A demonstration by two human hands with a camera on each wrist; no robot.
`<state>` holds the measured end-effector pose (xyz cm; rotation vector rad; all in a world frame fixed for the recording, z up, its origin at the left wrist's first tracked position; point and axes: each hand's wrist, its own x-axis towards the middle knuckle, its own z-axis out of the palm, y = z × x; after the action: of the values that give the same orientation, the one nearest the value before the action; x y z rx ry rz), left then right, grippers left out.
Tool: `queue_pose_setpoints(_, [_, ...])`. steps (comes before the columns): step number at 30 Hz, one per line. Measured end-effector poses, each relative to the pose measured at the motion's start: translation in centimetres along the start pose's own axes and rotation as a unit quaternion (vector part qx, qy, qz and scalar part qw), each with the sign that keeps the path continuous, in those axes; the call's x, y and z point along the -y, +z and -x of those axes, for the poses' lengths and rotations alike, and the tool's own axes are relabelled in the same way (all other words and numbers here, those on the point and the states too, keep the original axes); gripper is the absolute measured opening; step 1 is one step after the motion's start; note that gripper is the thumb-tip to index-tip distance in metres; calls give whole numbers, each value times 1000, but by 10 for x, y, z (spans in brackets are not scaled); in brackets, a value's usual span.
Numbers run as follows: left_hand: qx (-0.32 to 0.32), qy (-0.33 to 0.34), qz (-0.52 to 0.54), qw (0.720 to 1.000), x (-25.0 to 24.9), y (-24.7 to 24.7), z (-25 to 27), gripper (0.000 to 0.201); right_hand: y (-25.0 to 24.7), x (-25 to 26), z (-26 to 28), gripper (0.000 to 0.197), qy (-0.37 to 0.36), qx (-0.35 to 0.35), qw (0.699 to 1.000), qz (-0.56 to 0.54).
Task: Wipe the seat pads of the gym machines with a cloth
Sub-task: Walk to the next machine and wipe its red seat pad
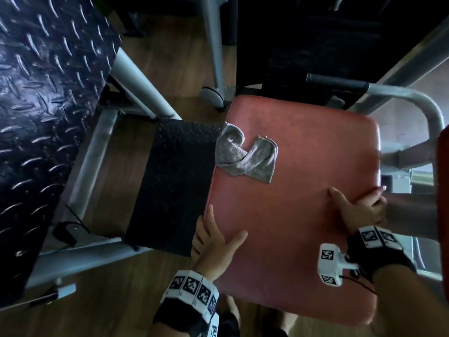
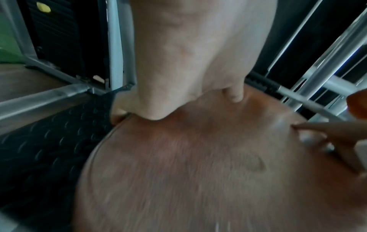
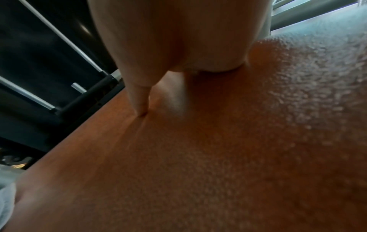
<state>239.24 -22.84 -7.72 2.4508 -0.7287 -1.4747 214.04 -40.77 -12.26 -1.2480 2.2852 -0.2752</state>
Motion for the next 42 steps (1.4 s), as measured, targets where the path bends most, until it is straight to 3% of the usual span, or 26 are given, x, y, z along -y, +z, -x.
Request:
queue_pose_setpoints(3, [-72,21,33,997,-21,-17,-8,87,2,1,-5,118,6,9,1000,6])
queue_pose_setpoints(6, [-174,161,22,971,-57,-25,-22,82,-1,3,-10,118,21,29,999,7])
queue_pose_setpoints(9, [-170,259,-110,945,-98,-18,-46,89,-3,6,-11,119,39,49,998,3])
queue_pose_setpoints(12, [-155,224,-212,939,-131,-16,-77,99,-3,7,-11,128,37,47,998,-2])
queue_pose_setpoints(16, [-188,229,-242,924,-164,-32,-123,96,-2,12,-9,126,51,47,998,9])
queue_pose_setpoints(19, [-160,237,-176,942,-187,-57,-162,93,-3,16,-7,147,44,53,998,10])
queue_pose_setpoints(21, [-147,224,-90,959,-201,-73,-183,87,-4,14,-11,169,38,112,993,8])
queue_pose_setpoints(23, [-127,195,-36,972,-209,-85,-196,80,-4,13,-15,176,28,146,989,12])
queue_pose_setpoints(29, [-108,170,-25,979,-165,-88,-192,41,1,17,-6,162,66,116,991,24])
queue_pose_setpoints(31, [-106,169,-16,980,-159,-86,-190,37,-1,18,-4,160,66,121,990,25])
queue_pose_setpoints(37, [-80,239,-26,967,-200,-103,-196,66,-5,21,-5,168,70,96,992,46])
queue_pose_setpoints(42, [-99,240,13,965,-178,-93,-184,65,-5,18,-11,176,29,137,990,19])
